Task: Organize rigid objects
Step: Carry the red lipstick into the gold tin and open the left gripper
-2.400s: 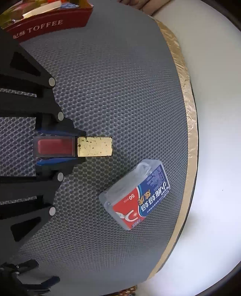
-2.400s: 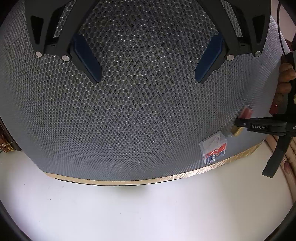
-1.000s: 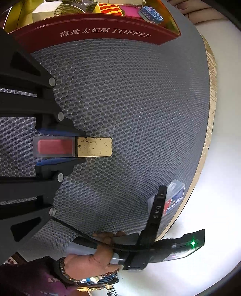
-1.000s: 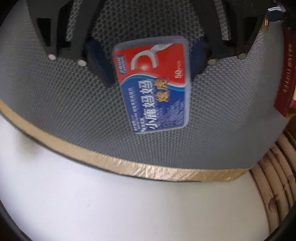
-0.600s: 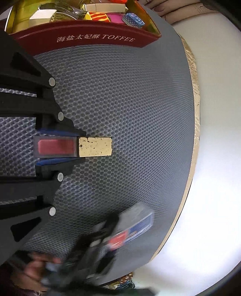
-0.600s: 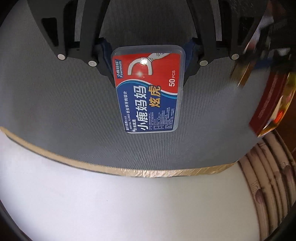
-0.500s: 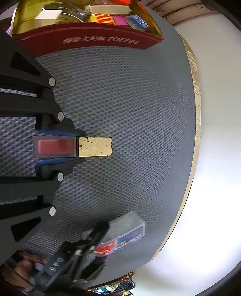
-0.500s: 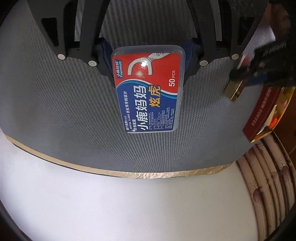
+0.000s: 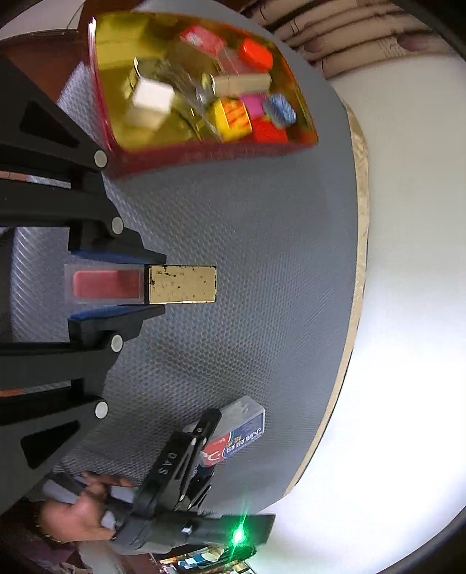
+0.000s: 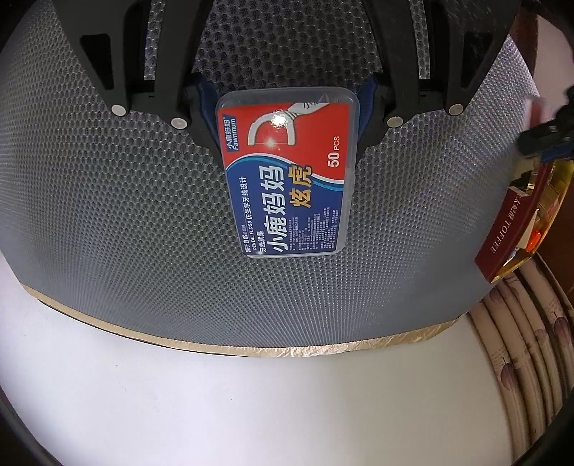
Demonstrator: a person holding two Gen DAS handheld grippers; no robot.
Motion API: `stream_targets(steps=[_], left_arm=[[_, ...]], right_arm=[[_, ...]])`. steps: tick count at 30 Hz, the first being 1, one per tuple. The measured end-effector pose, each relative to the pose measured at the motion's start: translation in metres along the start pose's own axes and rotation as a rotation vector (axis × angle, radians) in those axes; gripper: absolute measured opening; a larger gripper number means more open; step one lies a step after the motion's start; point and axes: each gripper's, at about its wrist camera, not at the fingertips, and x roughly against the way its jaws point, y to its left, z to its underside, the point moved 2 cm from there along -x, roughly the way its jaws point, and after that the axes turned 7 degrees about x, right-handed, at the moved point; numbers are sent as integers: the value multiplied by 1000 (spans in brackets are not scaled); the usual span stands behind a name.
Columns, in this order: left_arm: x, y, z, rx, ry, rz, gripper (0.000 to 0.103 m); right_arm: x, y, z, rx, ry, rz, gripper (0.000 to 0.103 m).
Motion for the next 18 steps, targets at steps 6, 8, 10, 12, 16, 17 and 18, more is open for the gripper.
stream_targets(steps=[6,8,10,12,16,17,18], left_arm=[[52,44,4,65,-68,-44,20],[63,69,0,110,-91,-70,20],[66,97,-8,152,-110,-109,20],[65,123,-14,189,-114,-155,20],[57,159,-14,254,-95,-187,20],[53,168,-14,269,-92,-184,20],[50,171,-12,280,-82,-181,20]], right_arm=[[-1,4,1,16,8,23,58],[-2,7,1,23,11,32,58],[-3,8,0,28,13,39,58],[-3,9,0,29,14,42,58],[-4,9,-1,35,16,51,58],[-4,9,-1,36,17,52,58],[-4,9,-1,37,17,54,58]])
